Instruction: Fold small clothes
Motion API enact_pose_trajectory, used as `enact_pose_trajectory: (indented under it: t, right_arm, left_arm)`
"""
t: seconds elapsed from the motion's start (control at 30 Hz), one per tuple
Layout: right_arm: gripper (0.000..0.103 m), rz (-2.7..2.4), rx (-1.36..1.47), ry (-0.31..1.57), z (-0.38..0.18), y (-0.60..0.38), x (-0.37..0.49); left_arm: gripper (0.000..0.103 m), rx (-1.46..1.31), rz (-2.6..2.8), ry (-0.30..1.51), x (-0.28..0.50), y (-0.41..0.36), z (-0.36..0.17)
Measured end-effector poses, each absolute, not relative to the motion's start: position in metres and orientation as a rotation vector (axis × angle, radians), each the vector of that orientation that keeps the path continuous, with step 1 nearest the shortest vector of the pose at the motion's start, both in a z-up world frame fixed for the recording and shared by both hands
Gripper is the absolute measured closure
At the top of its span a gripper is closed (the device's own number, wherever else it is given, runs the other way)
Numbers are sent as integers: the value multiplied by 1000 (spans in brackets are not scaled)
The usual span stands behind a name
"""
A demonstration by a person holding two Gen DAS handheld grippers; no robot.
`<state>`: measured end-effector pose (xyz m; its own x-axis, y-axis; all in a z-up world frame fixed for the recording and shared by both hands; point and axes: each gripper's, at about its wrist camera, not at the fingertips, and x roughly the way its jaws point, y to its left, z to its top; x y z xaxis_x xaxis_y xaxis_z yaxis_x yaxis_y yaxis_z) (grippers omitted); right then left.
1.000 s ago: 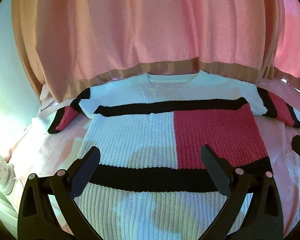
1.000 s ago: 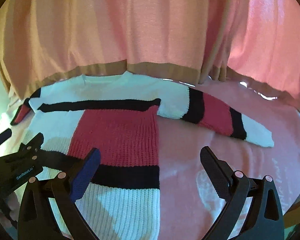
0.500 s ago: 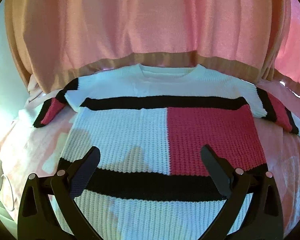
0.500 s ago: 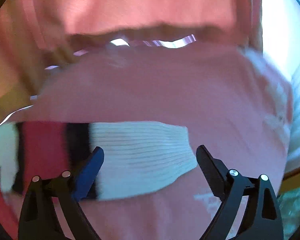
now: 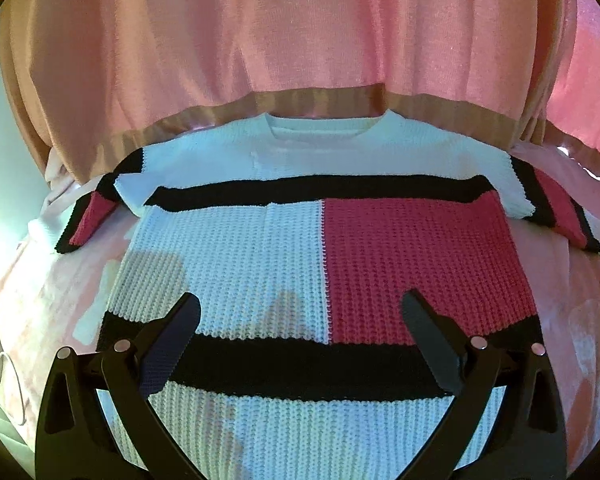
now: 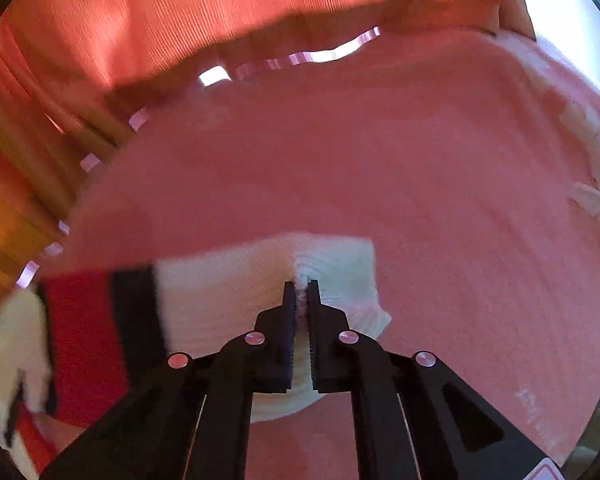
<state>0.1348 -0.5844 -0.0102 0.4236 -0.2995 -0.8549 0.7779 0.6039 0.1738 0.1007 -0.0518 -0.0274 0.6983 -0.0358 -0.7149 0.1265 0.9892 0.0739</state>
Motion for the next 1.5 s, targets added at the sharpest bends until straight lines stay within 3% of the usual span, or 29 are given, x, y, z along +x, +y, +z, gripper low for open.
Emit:
enact_pose_trajectory:
  t: [0.17, 0.37, 0.53, 0.6, 0.73, 0.77, 0.8, 0.87, 0.97, 1.13, 1.23, 1.27, 1.3, 1.33, 1.37, 1.4, 1.5]
  right_arm:
    - [98, -514, 550, 716, 76, -521, 167]
    - [98, -69, 326, 664, 151, -327, 275]
    - [98, 181, 187, 742, 130, -175, 344]
    - [93, 306, 160, 825, 97, -120, 367]
    - [93, 355, 82, 901, 67, -84, 370]
    - [87, 341, 79, 877, 74, -91, 360]
    - [66, 302, 77, 841, 85, -112, 344]
    - [38, 182, 60, 793, 97, -158, 316]
    - [36, 22, 17, 797, 84, -224, 273]
    - [37, -93, 53, 993, -4, -292, 248]
    - [37, -98, -8, 1040, -35, -298, 257]
    - [37, -97, 10, 1039, -38, -302, 261]
    - [37, -83, 64, 1036, -42, -308, 270]
    - [39, -77, 124, 1031, -44, -315, 278]
    - [54, -68, 169, 1025, -44, -320, 282]
    - [89, -64, 217, 1028, -47, -323, 292]
    - [94, -74, 302, 923, -14, -336, 291]
  left_arm:
    - [5, 112, -105, 775, 98, -53, -22]
    - [5, 86, -108, 761, 97, -43, -15]
    - [5, 59, -97, 757, 98, -24, -12]
    - [5, 46, -93, 756, 102, -18, -12]
    - [5, -20, -121, 797, 118, -6, -13]
    - [5, -41, -126, 807, 122, -2, -13]
    - [5, -75, -140, 816, 129, 3, -12]
    - [5, -135, -144, 827, 143, 10, -13]
    - [5, -210, -171, 902, 183, 12, -26]
    - [5, -362, -102, 1031, 253, 18, -74]
    - [12, -342, -45, 1024, 271, 22, -91]
    - [24, -285, -32, 1001, 274, 16, -88]
    - [48, -258, -40, 999, 276, 13, -87]
    - [58, -246, -60, 993, 279, 11, -84]
    - [89, -239, -78, 981, 281, 11, -81]
    - [95, -243, -97, 969, 284, 13, -77]
    - [95, -284, -146, 883, 289, 21, -49]
